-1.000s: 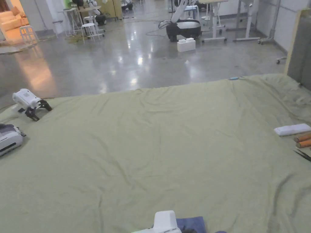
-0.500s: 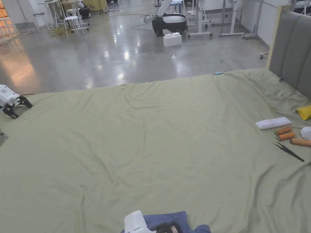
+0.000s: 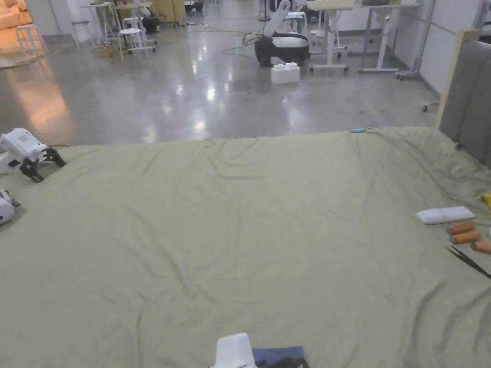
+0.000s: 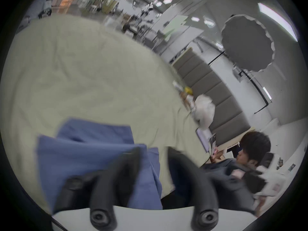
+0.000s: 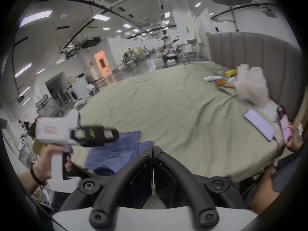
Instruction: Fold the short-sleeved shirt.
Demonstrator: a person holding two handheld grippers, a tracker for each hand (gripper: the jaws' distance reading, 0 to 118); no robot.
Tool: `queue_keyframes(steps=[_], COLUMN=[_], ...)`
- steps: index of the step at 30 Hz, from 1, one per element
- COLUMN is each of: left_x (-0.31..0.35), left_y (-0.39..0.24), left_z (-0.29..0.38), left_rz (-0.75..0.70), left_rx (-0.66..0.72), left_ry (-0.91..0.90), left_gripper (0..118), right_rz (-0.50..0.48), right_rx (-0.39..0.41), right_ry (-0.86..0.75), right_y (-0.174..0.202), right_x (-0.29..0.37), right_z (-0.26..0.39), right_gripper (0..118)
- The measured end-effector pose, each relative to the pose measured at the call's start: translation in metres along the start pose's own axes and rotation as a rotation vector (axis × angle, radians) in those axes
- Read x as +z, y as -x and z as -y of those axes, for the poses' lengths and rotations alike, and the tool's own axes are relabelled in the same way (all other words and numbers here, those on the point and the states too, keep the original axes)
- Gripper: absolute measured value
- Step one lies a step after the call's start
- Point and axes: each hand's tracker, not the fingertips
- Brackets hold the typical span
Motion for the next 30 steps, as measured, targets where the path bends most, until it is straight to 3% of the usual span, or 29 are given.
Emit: queue_keyframes(steps=[2,3,6,8,11,12,14,16,19,21,22,23,24,30], left_x=[0.043,0.064,0.107,0.121,0.131,0.130,0.122,0.102,0.061,0.037,0.025,0.017,0.015,0.021], left_y=[0.006,0.014,0.048,0.074,0.106,0.115,0.129,0.139,0.146,0.148,0.150,0.150,0.146,0.144], left_z=[-0.008,-0.010,-0.003,0.007,0.024,0.030,0.035,0.037,0.035,0.035,0.036,0.035,0.034,0.031], left_rz=[-0.033,-0.057,-0.145,-0.171,-0.162,-0.132,-0.071,-0.007,0.083,0.065,0.051,0.053,0.048,0.010], left_rx=[-0.011,-0.012,0.052,0.124,0.248,0.270,0.325,0.380,0.419,0.431,0.447,0.445,0.416,0.419], left_ry=[-0.069,-0.086,-0.133,-0.137,-0.167,-0.178,-0.148,-0.110,-0.051,-0.023,0.011,0.039,0.019,0.022], left_gripper=[83,100,104,104,104,106,111,112,112,103,90,71,35,25], right_rz=[-0.080,-0.121,-0.191,-0.169,-0.014,-0.038,-0.044,-0.049,-0.053,-0.057,-0.055,-0.052,-0.047,-0.066], right_rx=[0.012,0.027,0.063,0.097,0.196,0.187,0.073,0.113,0.089,0.057,0.035,0.019,0.008,0.008], right_ry=[0.051,0.076,0.192,0.277,0.523,0.503,0.514,0.530,0.537,0.531,0.528,0.526,0.521,0.440], right_y=[0.013,0.021,0.043,0.052,0.056,0.053,0.051,0.050,0.046,0.043,0.042,0.041,0.042,0.043], right_x=[-0.027,-0.045,-0.103,-0.143,-0.196,-0.204,-0.199,-0.201,-0.202,-0.200,-0.200,-0.199,-0.197,-0.178], right_z=[-0.002,-0.003,-0.007,-0.005,0.003,0.006,-0.006,-0.009,-0.009,-0.007,-0.006,-0.006,-0.005,-0.004], right_gripper=[0,0,0,0,0,0,0,0,0,0,0,0,0,0])
